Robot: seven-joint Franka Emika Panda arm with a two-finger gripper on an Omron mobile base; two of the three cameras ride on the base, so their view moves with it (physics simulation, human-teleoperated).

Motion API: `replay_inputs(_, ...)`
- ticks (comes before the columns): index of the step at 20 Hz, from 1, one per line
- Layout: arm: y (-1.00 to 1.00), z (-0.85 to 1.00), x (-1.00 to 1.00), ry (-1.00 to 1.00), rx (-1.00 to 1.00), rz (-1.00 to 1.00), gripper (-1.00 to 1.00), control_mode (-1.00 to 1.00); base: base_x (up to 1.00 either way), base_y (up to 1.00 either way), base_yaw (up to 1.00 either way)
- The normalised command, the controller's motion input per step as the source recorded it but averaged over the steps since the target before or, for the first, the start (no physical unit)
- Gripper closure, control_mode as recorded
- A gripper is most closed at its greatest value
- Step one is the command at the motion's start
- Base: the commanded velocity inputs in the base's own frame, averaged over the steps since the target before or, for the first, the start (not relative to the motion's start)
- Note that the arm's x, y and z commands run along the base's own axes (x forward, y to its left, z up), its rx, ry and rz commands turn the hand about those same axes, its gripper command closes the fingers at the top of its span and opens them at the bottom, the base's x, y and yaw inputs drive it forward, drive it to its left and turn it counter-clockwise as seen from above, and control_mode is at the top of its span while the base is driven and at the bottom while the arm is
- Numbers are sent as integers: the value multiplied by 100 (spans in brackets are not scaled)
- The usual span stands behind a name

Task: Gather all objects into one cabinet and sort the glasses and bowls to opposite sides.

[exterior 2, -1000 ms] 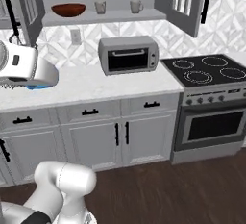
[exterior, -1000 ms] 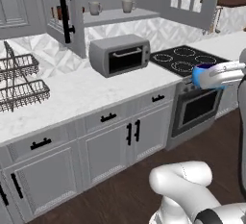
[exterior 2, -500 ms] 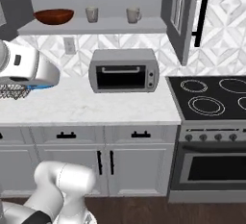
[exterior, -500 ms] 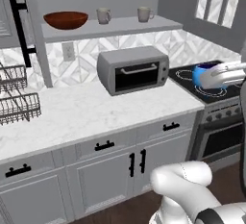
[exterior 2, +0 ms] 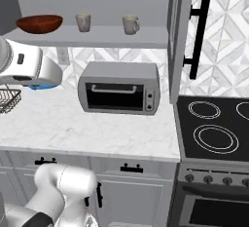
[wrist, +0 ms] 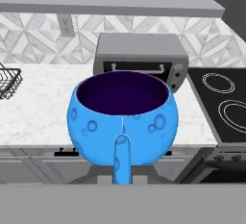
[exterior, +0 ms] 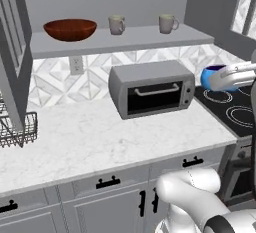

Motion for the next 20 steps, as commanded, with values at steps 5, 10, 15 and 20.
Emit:
replay_inputs(5, 0, 0, 0, 0, 0, 0, 100, 100, 41, -25, 18)
replay_inputs(10, 0, 0, 0, 0, 0, 0, 100, 100, 45, -36, 14)
replay_inputs(15, 0, 0, 0, 0, 0, 0, 100, 100, 41, -39, 8)
replay_inputs(20, 0, 0, 0, 0, 0, 0, 100, 100, 41, -22, 0)
